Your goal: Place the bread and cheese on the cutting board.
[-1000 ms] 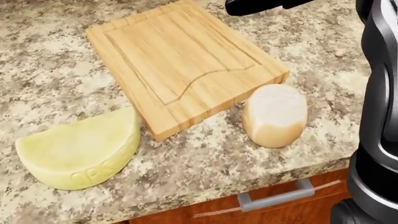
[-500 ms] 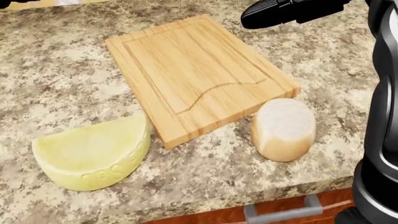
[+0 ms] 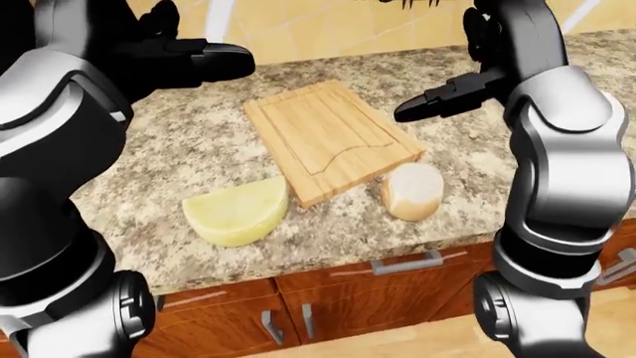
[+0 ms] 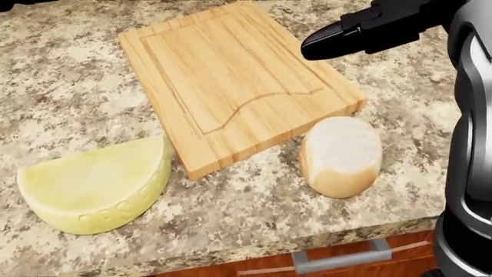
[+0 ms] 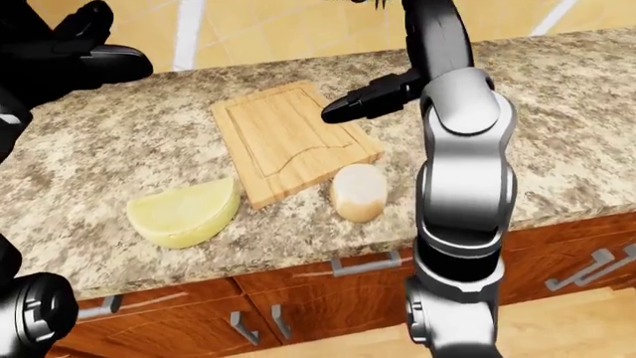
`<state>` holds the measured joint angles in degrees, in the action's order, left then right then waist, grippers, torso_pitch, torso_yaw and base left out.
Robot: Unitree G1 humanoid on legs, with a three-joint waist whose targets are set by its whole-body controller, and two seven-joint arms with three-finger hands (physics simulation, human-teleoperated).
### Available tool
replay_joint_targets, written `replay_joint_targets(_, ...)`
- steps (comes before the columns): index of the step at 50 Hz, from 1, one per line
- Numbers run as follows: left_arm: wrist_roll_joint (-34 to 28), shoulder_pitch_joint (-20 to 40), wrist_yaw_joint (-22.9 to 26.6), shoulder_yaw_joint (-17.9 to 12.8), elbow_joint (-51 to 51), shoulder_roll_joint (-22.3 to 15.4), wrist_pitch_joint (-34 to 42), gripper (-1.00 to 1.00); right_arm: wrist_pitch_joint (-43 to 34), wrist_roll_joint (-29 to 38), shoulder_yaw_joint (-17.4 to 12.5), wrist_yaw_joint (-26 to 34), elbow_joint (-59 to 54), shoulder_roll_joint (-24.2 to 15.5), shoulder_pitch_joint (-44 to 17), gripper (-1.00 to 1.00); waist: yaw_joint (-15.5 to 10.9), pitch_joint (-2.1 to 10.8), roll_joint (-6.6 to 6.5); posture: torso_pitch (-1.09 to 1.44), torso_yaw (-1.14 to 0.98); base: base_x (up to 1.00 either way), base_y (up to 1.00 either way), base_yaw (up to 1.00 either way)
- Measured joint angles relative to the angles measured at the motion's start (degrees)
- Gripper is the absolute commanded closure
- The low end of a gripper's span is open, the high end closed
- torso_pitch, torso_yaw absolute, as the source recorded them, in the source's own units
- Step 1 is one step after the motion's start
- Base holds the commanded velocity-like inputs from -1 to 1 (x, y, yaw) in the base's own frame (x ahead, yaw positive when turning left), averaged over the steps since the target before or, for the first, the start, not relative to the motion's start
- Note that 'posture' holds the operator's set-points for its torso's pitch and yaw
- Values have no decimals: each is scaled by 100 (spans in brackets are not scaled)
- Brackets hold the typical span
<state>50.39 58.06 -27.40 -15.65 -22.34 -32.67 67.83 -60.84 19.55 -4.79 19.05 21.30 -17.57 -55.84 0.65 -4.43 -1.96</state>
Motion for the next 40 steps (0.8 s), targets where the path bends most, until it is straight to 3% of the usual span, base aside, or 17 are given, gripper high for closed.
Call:
replay_joint_targets(12, -70, -55, -20, -45, -7, -3, -21, -100, -472, 431, 178, 236, 1012, 160, 1032, -100, -9, 92, 121, 0, 0, 0, 0, 0)
replay_joint_targets(20, -92, -59, -18, -49, -37, 15, 11, -100, -807, 811, 246, 546, 1727, 184, 1513, -100, -23, 94, 136, 0, 0, 0, 0, 0)
replay_joint_targets(27, -93, -56, -17, -32, -68, 31, 18, -100, -1214, 1184, 232, 744, 2243, 35, 1368, -100, -23, 104, 125, 0, 0, 0, 0, 0)
replay_joint_targets(35, -112, -70, -4, -39, -99, 39, 18, -100, -1519, 1632, 477, 972, 3121, 129, 2132, -100, -38, 104, 140, 0, 0, 0, 0, 0)
replay_joint_targets(40, -152, -80, -8, -32, -111, 73, 44, -100, -1326, 1700, 210, 1053, 3324, 348, 2795, -100, -28, 91, 120, 0, 0, 0, 0, 0)
